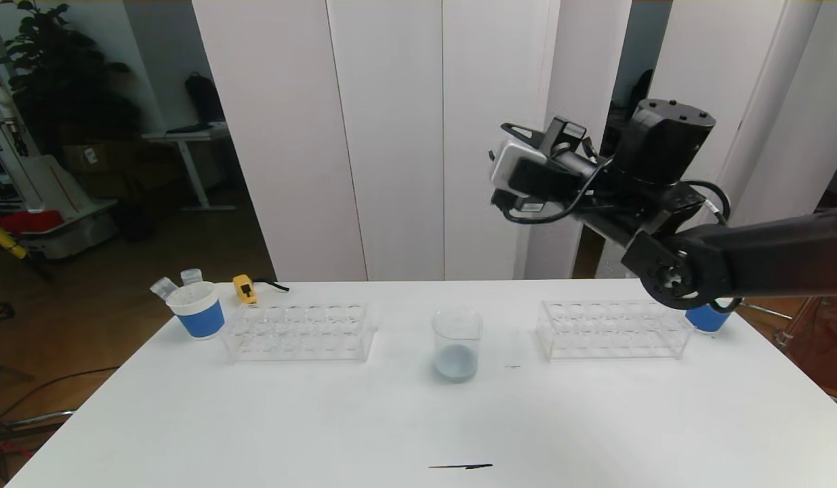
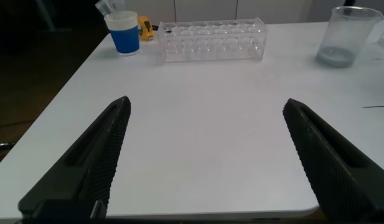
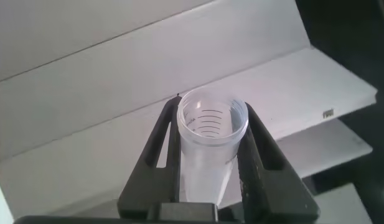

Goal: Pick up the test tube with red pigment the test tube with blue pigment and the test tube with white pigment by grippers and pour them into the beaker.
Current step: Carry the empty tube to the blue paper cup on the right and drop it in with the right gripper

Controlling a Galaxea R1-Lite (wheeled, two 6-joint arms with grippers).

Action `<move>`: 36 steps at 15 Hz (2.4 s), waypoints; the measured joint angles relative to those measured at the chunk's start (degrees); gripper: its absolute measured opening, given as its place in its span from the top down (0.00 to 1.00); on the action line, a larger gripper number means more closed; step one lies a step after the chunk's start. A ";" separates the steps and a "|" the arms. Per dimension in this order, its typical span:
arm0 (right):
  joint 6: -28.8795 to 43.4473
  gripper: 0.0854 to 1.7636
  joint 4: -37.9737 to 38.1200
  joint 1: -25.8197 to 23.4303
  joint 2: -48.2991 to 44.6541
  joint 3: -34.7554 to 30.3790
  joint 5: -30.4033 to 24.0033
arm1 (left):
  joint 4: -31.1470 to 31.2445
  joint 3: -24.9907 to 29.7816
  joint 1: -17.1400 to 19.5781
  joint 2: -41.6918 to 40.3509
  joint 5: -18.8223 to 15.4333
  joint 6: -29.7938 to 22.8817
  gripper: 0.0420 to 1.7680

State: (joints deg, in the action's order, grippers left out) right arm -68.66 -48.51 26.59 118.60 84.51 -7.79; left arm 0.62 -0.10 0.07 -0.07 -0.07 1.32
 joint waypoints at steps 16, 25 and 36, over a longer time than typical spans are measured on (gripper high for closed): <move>69.84 0.69 -0.17 -8.96 -16.40 -34.27 25.95 | -0.02 0.00 0.02 0.00 -0.02 0.00 0.01; 69.43 0.69 -6.78 -32.84 -16.07 -35.58 16.13 | 0.00 0.00 0.00 0.00 -0.02 0.00 0.01; 69.34 0.69 -16.54 -40.94 2.46 -24.48 13.82 | 0.00 0.00 -0.02 0.00 -0.02 0.00 0.01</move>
State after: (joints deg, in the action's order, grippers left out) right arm 0.68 -65.05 -14.35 121.06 60.03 6.03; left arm 0.62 -0.10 0.05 -0.07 -0.10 1.32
